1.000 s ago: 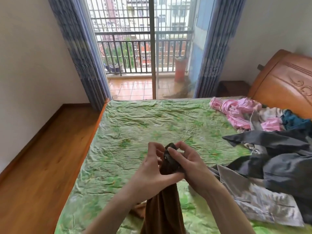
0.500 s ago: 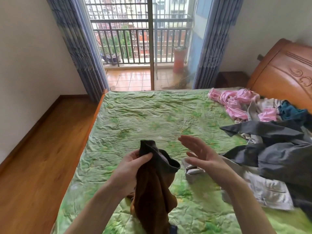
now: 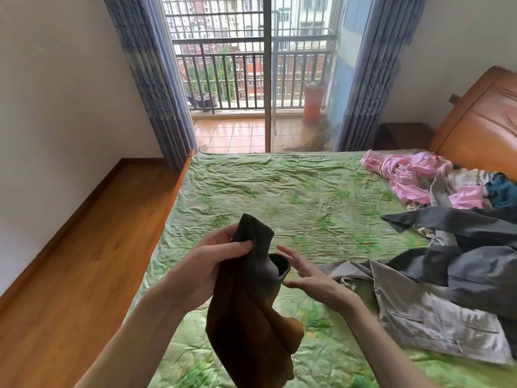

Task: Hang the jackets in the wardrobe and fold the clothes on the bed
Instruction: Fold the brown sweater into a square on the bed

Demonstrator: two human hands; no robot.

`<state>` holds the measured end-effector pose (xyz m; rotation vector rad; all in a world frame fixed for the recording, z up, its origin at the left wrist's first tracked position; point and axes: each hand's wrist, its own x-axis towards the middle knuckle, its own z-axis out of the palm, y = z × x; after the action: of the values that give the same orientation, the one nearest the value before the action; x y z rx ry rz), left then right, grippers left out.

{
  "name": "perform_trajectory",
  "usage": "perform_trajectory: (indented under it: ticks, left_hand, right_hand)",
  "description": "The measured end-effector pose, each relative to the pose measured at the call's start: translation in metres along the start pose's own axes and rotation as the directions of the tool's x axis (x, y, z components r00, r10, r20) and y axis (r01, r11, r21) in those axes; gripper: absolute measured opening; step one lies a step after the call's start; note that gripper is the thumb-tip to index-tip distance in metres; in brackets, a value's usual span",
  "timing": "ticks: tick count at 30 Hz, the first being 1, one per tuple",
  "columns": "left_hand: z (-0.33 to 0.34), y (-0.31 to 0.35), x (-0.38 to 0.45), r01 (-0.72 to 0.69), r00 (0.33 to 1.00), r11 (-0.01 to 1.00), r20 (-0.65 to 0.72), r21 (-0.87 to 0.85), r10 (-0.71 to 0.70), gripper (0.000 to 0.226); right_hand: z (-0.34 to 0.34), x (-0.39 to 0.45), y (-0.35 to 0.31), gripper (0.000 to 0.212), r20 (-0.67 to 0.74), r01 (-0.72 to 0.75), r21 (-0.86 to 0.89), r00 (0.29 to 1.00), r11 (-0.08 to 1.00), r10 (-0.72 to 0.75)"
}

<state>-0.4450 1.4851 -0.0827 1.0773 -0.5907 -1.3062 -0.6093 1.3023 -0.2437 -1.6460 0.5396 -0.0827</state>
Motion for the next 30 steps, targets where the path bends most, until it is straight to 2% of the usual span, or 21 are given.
perform_trajectory:
  ticks: [2,4,6,8,11,13,14,16,18,21,23,25,27,30]
  left_hand:
    - [-0.001,0.005,-0.007,-0.013,0.999,1.0,0.032,-0.014,0.014,0.018]
    - [-0.006,0.009,-0.011,-0.024,0.999,0.998,0.043,-0.052,0.026,0.045]
    - [-0.013,0.012,-0.015,-0.043,0.999,0.996,0.01,-0.076,0.044,0.056]
    - [-0.017,0.016,-0.02,-0.073,0.997,0.993,-0.002,-0.093,0.073,0.053]
    - [-0.024,0.02,-0.024,-0.119,0.992,0.988,-0.06,-0.1,0.113,0.017]
    - [-0.03,0.024,-0.026,-0.183,0.974,0.983,-0.142,-0.023,0.178,0.025]
    - [-0.036,0.026,-0.026,-0.227,0.956,0.97,-0.171,0.093,0.24,0.026]
    - [-0.052,0.03,-0.027,-0.264,0.915,0.893,-0.198,0.366,0.351,0.024]
    - [-0.069,0.03,-0.026,-0.237,0.891,0.787,-0.196,0.57,0.41,0.02]
    - [-0.089,0.025,-0.023,-0.196,0.856,0.607,-0.168,0.77,0.49,0.016]
    - [-0.101,0.021,-0.019,-0.161,0.797,0.432,-0.142,0.887,0.587,0.017]
    - [-0.113,0.02,-0.013,-0.123,0.743,0.282,-0.1,0.952,0.661,0.019]
    - [-0.122,0.021,-0.008,-0.102,0.737,0.226,-0.079,0.969,0.671,0.02]
    - [-0.126,0.023,0.001,-0.099,0.778,0.297,-0.112,0.95,0.618,0.019]
  right_hand:
    - [0.012,0.004,-0.011,0.072,0.041,0.012,0.004,0.999,1.0,-0.012]
    - [0.023,0.009,-0.018,0.058,0.08,0.018,0.033,0.997,0.999,-0.02]
    - [0.033,0.01,-0.022,0.04,0.138,0.009,0.017,0.99,1.0,-0.011]
    - [0.042,0.008,-0.024,0.028,0.16,0.021,-0.049,0.987,0.999,-0.013]
    - [0.048,0.001,-0.025,0.032,0.127,0.048,-0.078,0.991,0.996,-0.038]
    - [0.042,-0.005,-0.028,0.028,0.095,0.045,-0.143,0.995,0.989,-0.032]
    - [0.037,-0.009,-0.029,0.027,0.078,0.045,-0.177,0.996,0.983,-0.031]
    - [0.023,-0.016,-0.033,0.027,0.012,0.081,-0.243,0.997,0.967,-0.081]
    - [0.005,-0.02,-0.035,0.032,-0.1,0.147,-0.328,0.977,0.933,-0.19]
    - [-0.026,-0.021,-0.042,0.029,-0.224,0.195,-0.393,0.927,0.899,-0.299]
    - [-0.04,-0.022,-0.053,0.025,-0.254,0.2,-0.469,0.902,0.86,-0.348]
    - [-0.049,-0.023,-0.069,0.033,-0.281,0.191,-0.546,0.876,0.816,-0.393]
    - [-0.055,-0.024,-0.088,0.036,-0.334,0.169,-0.586,0.841,0.792,-0.427]
    - [-0.061,-0.029,-0.122,0.031,-0.294,0.213,-0.672,0.803,0.709,-0.519]
